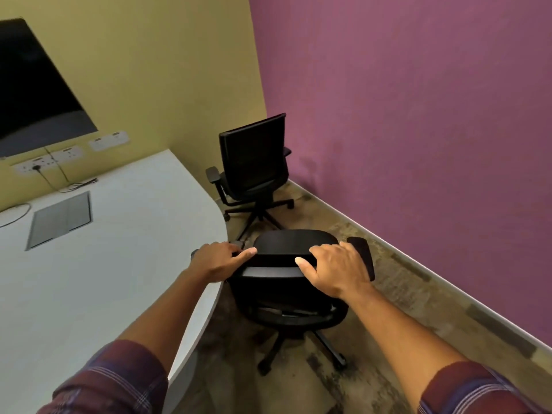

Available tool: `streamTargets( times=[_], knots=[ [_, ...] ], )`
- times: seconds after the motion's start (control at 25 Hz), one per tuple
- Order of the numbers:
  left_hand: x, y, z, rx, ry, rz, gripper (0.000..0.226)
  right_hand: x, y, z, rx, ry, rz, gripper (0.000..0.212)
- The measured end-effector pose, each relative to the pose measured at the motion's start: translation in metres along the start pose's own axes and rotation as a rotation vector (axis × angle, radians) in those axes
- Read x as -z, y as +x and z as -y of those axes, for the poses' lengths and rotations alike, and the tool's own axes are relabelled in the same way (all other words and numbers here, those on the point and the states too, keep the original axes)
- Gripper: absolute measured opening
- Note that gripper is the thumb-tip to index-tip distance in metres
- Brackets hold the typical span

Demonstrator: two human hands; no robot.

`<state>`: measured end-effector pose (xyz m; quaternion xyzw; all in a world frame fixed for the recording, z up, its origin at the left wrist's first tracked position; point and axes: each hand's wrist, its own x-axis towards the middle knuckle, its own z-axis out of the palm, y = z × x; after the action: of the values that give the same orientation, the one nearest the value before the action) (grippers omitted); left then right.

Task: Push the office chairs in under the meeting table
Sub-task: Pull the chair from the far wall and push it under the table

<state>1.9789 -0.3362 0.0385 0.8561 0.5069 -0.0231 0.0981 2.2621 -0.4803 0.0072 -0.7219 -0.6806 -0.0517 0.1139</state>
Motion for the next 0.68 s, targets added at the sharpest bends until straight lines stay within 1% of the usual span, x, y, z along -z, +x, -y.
streamTargets(
  times=[0.08, 0.2, 0.28, 0.44, 0.68],
  knots=[
    [0.002, 0.01, -0.001, 0.037, -0.01, 0.064, 0.112, -0.003, 0.006, -0.014, 0.035, 0.021, -0.016, 0.067],
    [0.002, 0.025, -0.008, 0.096, -0.03, 0.17, 0.123, -0.008, 0.027, -0.046, 0.086, 0.041, -0.006, 0.07],
    [-0.007, 0.032, -0.013, 0.122, -0.062, 0.189, 0.127, -0.011, 0.045, -0.068, 0.12, 0.047, 0.008, 0.072],
    [-0.026, 0.039, -0.027, 0.184, -0.097, 0.088, 0.119, -0.017, 0.089, -0.105, 0.246, 0.082, 0.035, 0.074],
    [-0.029, 0.049, -0.069, 0.241, -0.062, -0.026, 0.108, -0.015, 0.159, -0.148, 0.397, 0.084, 0.154, 0.076]
  ],
)
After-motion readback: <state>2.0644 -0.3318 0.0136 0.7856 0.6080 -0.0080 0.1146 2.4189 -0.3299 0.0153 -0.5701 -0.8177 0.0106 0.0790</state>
